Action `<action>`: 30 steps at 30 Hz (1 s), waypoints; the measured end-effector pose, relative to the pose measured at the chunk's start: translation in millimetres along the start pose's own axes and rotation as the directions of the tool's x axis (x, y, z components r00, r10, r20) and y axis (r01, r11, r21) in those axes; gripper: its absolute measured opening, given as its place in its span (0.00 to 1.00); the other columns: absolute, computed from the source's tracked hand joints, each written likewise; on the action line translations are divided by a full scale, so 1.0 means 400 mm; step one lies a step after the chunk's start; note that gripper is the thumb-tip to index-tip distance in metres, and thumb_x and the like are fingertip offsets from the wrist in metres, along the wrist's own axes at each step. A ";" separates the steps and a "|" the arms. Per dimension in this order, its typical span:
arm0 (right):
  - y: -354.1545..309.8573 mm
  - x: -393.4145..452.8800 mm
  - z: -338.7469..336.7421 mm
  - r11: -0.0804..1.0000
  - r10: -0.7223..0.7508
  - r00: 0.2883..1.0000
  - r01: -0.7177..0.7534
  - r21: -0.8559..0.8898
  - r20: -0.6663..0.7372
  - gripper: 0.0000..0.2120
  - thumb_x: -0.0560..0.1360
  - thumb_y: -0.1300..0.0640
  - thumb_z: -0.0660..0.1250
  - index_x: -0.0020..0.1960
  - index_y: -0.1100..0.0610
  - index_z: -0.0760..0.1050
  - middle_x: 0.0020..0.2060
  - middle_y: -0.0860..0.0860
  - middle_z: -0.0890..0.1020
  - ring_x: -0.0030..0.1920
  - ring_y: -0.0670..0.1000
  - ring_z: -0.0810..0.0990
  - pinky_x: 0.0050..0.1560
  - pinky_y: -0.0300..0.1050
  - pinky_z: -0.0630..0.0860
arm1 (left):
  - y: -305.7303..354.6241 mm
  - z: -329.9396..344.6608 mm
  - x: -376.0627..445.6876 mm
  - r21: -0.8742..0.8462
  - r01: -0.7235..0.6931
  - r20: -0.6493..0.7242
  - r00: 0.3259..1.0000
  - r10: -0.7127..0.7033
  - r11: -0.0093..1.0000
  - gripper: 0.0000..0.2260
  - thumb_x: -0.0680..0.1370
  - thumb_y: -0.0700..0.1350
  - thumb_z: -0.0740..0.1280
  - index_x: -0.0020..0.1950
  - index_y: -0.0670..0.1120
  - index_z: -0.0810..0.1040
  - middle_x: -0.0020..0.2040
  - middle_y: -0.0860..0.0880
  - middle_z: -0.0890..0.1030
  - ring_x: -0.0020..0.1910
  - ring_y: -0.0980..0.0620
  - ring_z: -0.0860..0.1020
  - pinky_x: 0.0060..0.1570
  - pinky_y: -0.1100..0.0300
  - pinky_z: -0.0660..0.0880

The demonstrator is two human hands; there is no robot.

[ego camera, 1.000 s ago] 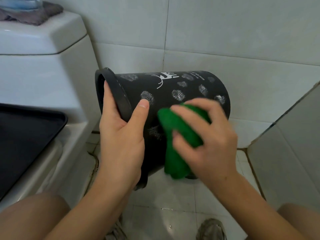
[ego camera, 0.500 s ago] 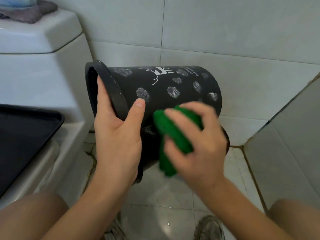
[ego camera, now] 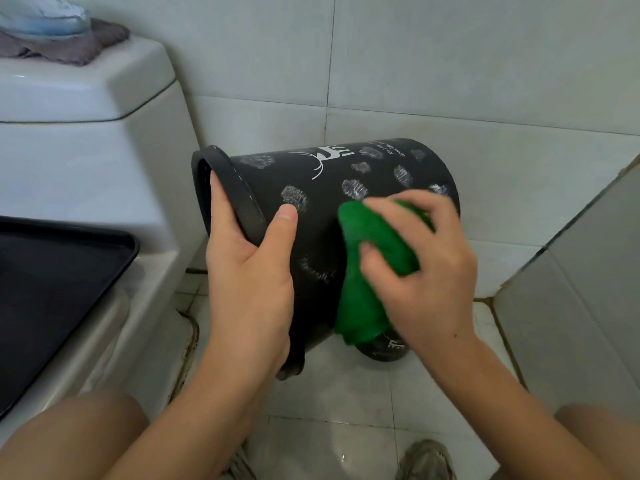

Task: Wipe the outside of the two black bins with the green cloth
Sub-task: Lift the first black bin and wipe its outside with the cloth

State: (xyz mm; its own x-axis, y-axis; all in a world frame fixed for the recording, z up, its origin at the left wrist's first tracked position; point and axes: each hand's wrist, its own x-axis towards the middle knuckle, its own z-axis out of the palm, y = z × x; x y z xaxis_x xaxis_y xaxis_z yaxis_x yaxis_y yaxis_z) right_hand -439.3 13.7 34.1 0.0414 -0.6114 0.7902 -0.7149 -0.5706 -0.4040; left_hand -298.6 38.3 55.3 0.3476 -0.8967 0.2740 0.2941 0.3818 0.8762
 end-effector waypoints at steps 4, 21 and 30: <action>-0.042 -0.030 0.008 0.995 -0.097 0.993 0.097 0.009 0.070 0.17 0.70 0.55 0.67 0.57 0.54 0.83 0.53 0.56 0.79 0.48 0.57 0.80 0.46 0.50 0.78 | -0.003 -0.003 -0.006 0.042 -0.001 0.021 1.000 0.000 0.999 0.26 0.79 0.37 0.63 0.76 0.47 0.62 0.64 0.43 0.79 0.61 0.47 0.79 0.65 0.43 0.73; -0.037 -0.027 0.011 0.998 0.042 0.999 -0.043 0.041 0.013 0.15 0.71 0.55 0.67 0.56 0.54 0.83 0.53 0.53 0.78 0.50 0.48 0.78 0.45 0.44 0.77 | 0.012 -0.009 -0.002 0.043 0.026 -0.030 0.999 -0.025 0.999 0.21 0.81 0.35 0.61 0.73 0.48 0.67 0.60 0.46 0.82 0.59 0.47 0.80 0.62 0.46 0.76; 0.028 0.003 0.002 0.994 0.104 0.994 -0.104 0.010 0.018 0.17 0.71 0.52 0.66 0.58 0.52 0.82 0.54 0.52 0.77 0.51 0.40 0.73 0.52 0.27 0.68 | 0.030 -0.018 -0.002 0.011 0.022 -0.060 0.998 -0.022 1.000 0.21 0.81 0.34 0.60 0.73 0.47 0.68 0.59 0.47 0.83 0.56 0.50 0.82 0.55 0.55 0.79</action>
State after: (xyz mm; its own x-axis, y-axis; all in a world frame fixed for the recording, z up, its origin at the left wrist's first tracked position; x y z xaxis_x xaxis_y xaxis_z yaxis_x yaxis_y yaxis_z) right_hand -446.8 5.9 30.1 -0.0210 -0.6771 0.7356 -0.7084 -0.5091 -0.4888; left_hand -288.9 45.2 63.0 0.3939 -0.8897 0.2306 0.2919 0.3590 0.8865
